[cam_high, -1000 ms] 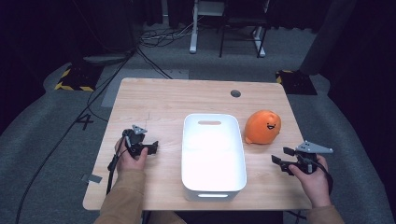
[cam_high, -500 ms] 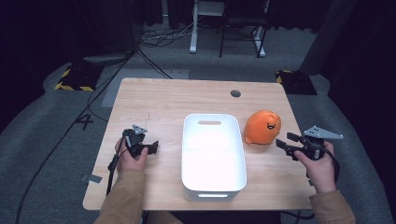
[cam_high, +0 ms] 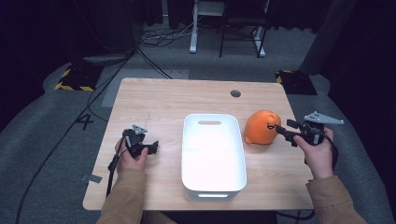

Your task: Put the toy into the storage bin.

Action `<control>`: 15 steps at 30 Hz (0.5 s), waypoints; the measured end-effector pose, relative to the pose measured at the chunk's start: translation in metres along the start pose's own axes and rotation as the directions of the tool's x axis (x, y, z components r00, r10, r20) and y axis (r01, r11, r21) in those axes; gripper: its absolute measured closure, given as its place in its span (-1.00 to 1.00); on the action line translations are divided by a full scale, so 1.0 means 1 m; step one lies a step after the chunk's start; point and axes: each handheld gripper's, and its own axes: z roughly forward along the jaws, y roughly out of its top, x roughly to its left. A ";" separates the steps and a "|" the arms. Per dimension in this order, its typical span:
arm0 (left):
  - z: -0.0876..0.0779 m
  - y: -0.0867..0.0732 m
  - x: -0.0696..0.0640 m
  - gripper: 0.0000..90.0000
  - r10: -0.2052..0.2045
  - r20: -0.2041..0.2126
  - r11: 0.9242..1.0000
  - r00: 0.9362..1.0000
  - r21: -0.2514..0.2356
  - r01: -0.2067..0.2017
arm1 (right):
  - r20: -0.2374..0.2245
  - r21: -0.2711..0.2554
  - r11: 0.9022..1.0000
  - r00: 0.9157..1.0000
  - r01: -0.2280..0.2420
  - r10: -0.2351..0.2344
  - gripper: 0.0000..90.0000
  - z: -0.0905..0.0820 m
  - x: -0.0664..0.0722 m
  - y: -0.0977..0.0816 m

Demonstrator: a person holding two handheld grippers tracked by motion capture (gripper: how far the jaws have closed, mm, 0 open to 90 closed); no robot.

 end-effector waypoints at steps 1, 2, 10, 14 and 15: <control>0.000 0.000 0.000 -0.66 -0.001 0.000 1.000 1.000 0.000 0.001 | 0.006 -0.001 1.000 1.000 0.004 -0.004 -0.14 0.001 0.000 0.003; 0.000 0.000 0.000 -0.66 0.000 0.000 1.000 1.000 0.000 0.000 | 0.008 -0.003 1.000 1.000 0.004 -0.004 -0.13 0.003 -0.001 0.005; 0.000 0.000 0.000 -0.66 0.000 0.000 1.000 1.000 0.000 0.000 | -0.010 -0.016 1.000 1.000 0.012 -0.012 -0.06 0.014 -0.005 0.017; 0.000 0.000 0.000 -0.66 0.000 0.000 1.000 1.000 0.000 0.000 | -0.027 -0.022 1.000 1.000 0.000 0.000 -0.03 0.021 -0.007 0.023; 0.000 0.000 0.000 -0.66 0.000 0.000 1.000 1.000 0.000 0.000 | -0.023 -0.020 1.000 1.000 0.002 -0.002 -0.02 0.024 -0.007 0.024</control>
